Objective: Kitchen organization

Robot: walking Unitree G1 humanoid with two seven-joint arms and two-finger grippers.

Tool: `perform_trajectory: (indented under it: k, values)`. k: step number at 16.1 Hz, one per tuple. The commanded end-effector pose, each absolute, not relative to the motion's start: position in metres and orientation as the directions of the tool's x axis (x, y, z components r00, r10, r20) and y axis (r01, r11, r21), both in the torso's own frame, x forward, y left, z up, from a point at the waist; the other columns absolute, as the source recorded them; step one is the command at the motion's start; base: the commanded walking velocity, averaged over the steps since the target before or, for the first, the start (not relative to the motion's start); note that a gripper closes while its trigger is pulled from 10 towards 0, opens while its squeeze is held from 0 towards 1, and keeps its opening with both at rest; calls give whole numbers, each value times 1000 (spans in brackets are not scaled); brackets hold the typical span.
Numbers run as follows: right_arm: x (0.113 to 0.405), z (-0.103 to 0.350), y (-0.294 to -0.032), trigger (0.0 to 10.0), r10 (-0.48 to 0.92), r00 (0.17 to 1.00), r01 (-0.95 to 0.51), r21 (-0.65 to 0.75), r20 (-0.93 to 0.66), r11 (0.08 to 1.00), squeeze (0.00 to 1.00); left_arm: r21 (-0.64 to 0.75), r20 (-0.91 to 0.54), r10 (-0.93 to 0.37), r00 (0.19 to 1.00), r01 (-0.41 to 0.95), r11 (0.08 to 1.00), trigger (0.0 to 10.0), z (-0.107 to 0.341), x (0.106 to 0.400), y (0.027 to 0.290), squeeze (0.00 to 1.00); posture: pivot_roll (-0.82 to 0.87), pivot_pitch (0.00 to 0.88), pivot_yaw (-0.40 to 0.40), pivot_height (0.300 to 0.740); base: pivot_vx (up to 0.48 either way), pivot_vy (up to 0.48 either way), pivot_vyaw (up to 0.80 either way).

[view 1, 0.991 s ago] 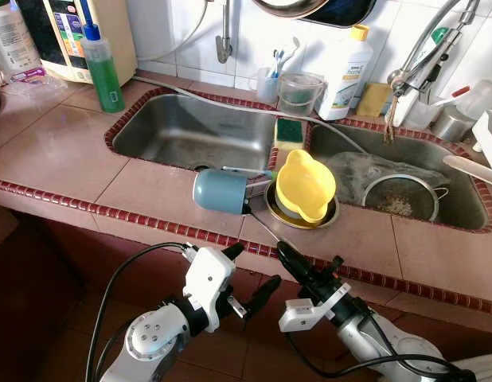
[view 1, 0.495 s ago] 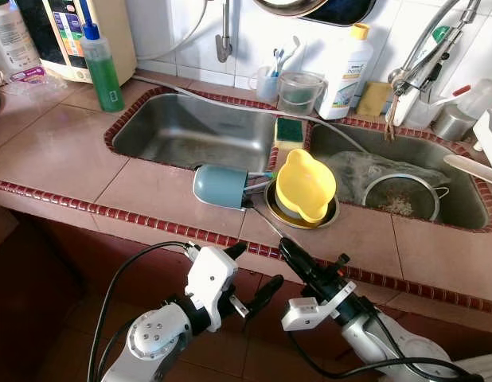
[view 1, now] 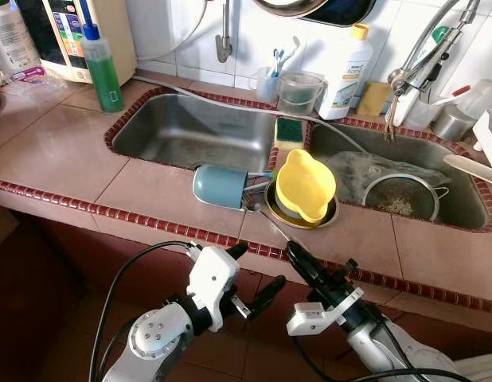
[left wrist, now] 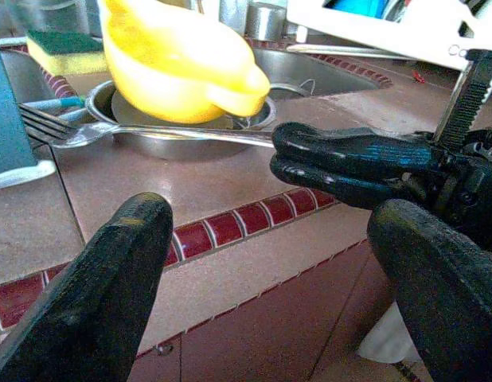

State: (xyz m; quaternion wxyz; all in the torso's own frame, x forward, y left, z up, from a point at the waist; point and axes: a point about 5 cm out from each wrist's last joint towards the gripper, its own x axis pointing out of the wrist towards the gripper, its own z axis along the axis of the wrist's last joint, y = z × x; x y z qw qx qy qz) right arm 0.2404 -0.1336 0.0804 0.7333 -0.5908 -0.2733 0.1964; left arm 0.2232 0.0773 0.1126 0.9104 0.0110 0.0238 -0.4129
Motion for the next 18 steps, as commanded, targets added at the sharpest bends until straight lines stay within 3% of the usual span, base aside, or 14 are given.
perform_trajectory:
  k: [1, 18]
  values:
    - [242, 88, -138, 10000, 608, 773, 58, -974, 182, 218, 0, 7, -48, -762, 646, 763, 646, 10000, 114, 223, 75, 0, -103, 66, -46, 740, 0, 0, 0]
    - [231, 99, -148, 10000, 551, 813, 85, -975, 187, 205, 0, 38, -58, -742, 668, 744, 667, 10000, 115, 234, 89, 0, -130, 85, -38, 740, 0, 0, 0]
